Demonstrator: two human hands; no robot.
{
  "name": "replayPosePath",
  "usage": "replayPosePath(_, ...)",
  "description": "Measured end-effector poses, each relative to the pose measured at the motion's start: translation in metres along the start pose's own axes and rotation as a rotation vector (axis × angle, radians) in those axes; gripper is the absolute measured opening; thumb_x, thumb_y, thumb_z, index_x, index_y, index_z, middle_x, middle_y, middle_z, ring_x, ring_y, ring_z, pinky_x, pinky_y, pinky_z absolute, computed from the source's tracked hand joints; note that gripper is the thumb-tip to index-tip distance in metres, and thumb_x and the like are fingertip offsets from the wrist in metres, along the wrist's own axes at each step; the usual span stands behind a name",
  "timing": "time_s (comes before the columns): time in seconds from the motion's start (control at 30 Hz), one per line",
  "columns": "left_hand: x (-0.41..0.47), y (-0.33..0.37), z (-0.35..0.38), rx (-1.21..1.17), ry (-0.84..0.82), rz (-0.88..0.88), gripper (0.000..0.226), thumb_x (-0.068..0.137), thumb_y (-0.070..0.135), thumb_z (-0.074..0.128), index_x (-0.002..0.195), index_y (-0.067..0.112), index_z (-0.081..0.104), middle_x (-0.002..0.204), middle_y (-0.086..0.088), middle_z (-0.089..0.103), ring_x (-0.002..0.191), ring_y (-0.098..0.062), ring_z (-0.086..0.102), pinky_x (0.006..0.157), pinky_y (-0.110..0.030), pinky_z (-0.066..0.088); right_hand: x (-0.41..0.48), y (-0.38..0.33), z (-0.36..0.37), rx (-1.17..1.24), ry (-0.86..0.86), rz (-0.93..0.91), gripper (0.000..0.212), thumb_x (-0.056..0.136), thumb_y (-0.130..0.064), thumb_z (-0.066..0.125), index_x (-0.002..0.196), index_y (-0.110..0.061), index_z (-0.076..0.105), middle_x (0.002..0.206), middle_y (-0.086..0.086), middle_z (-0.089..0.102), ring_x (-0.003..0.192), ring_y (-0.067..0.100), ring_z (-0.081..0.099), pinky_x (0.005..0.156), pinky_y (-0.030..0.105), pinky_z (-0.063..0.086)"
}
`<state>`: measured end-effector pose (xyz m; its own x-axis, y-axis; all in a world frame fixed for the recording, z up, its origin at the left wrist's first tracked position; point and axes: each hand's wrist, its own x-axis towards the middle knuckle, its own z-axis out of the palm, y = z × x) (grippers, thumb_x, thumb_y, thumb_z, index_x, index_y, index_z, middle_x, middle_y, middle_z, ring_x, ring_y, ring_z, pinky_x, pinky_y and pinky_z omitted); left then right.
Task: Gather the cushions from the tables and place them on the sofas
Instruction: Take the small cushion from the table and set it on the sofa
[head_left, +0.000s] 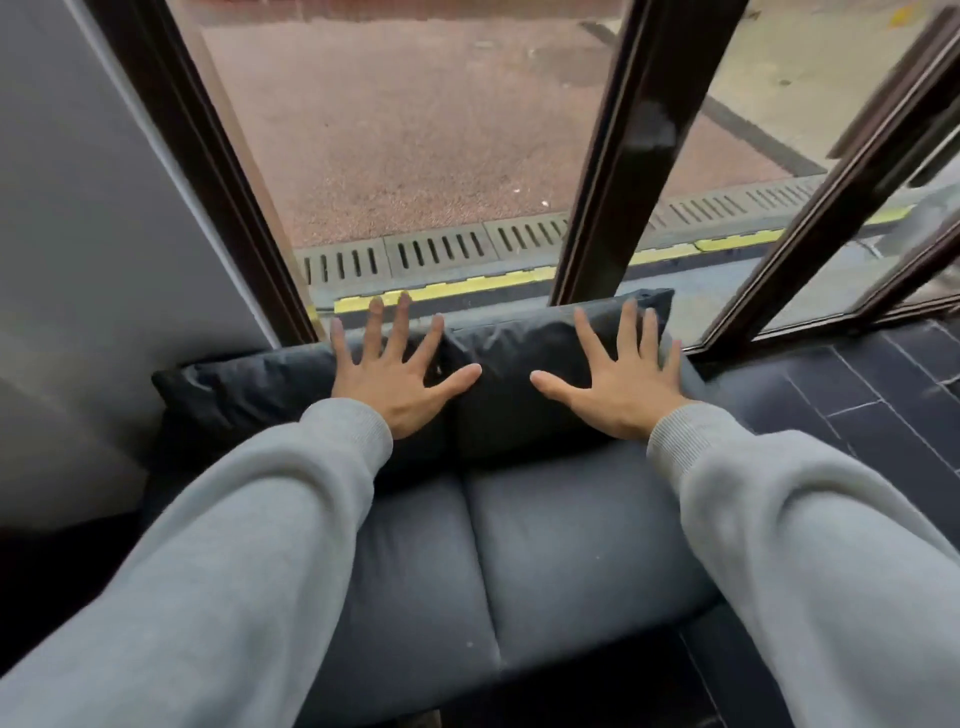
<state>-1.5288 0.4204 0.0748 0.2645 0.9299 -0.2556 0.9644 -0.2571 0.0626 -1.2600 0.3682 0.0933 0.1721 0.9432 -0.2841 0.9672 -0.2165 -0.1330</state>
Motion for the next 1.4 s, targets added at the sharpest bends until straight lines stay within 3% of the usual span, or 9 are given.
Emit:
replayPosePath(0.17, -0.081, 0.169, -0.084, -0.014, 0.067, 0.179, 0.110, 0.066, 0.104, -0.009, 0.161, 0.049, -0.021, 0.158, 0.004, -0.051, 0.147, -0.029, -0.048, 0.108, -0.066, -0.037, -0.137, 0.117, -0.086, 0.022, 0.106, 0.142, 0.110, 0.075, -0.103, 0.018, 0.162, -0.048, -0.019, 0.170, 0.015, -0.036, 0.155, 0.036, -0.036, 0.123, 0.064, -0.019)
replayPosePath(0.33, -0.185, 0.336, -0.147, -0.021, 0.140, 0.354, 0.119, 0.054, 0.109, -0.012, 0.160, 0.054, -0.018, 0.157, 0.007, -0.050, 0.146, -0.027, -0.049, 0.114, -0.068, -0.030, -0.300, 0.245, -0.159, 0.082, 0.208, 0.282, 0.109, 0.076, -0.103, 0.016, 0.164, -0.047, -0.018, 0.170, 0.017, -0.035, 0.154, 0.037, -0.038, 0.120, 0.065, -0.023)
replayPosePath(0.6, -0.321, 0.601, -0.211, 0.017, 0.215, 0.721, 0.123, 0.047, 0.108, -0.016, 0.158, 0.053, -0.024, 0.158, 0.004, -0.049, 0.148, -0.029, -0.045, 0.114, -0.070, -0.029, -0.543, 0.450, -0.226, 0.112, 0.344, 0.672, 0.114, 0.066, -0.106, 0.008, 0.161, -0.050, -0.021, 0.171, 0.016, -0.033, 0.155, 0.035, -0.036, 0.120, 0.066, -0.024)
replayPosePath(0.73, -0.375, 0.723, -0.210, 0.014, 0.239, 0.934, 0.119, 0.052, 0.109, -0.011, 0.157, 0.054, -0.024, 0.152, 0.007, -0.054, 0.141, -0.025, -0.050, 0.110, -0.066, -0.034, -0.638, 0.534, -0.228, 0.171, 0.377, 0.891, 0.111, 0.069, -0.106, 0.009, 0.161, -0.051, -0.021, 0.169, 0.015, -0.036, 0.153, 0.036, -0.039, 0.119, 0.066, -0.027)
replayPosePath(1.0, -0.455, 0.954, -0.160, 0.041, 0.176, 1.258, 0.123, 0.050, 0.112, -0.009, 0.158, 0.054, -0.023, 0.158, 0.002, -0.050, 0.147, -0.029, -0.047, 0.114, -0.070, -0.030, -0.777, 0.678, -0.201, 0.184, 0.358, 1.223, 0.116, 0.064, -0.109, 0.007, 0.161, -0.050, -0.022, 0.168, 0.014, -0.039, 0.152, 0.036, -0.041, 0.117, 0.066, -0.029)
replayPosePath(1.23, -0.506, 1.124, -0.132, 0.137, 0.131, 1.482, 0.124, 0.050, 0.112, -0.008, 0.155, 0.051, -0.032, 0.154, -0.002, -0.057, 0.140, -0.032, -0.053, 0.110, -0.073, -0.031, -0.847, 0.790, -0.206, 0.243, 0.333, 1.446, 0.116, 0.068, -0.107, 0.015, 0.162, -0.049, -0.021, 0.171, 0.015, -0.033, 0.155, 0.037, -0.036, 0.120, 0.066, -0.023)
replayPosePath(1.4, -0.535, 1.226, -0.118, 0.170, 0.125, 1.578, 0.125, 0.054, 0.112, -0.004, 0.159, 0.049, -0.027, 0.161, -0.003, -0.050, 0.144, -0.033, -0.049, 0.114, -0.073, -0.027, -0.880, 0.856, -0.196, 0.244, 0.308, 1.537, 0.114, 0.069, -0.106, 0.013, 0.161, -0.050, -0.021, 0.173, 0.016, -0.029, 0.157, 0.038, -0.031, 0.120, 0.065, -0.024)
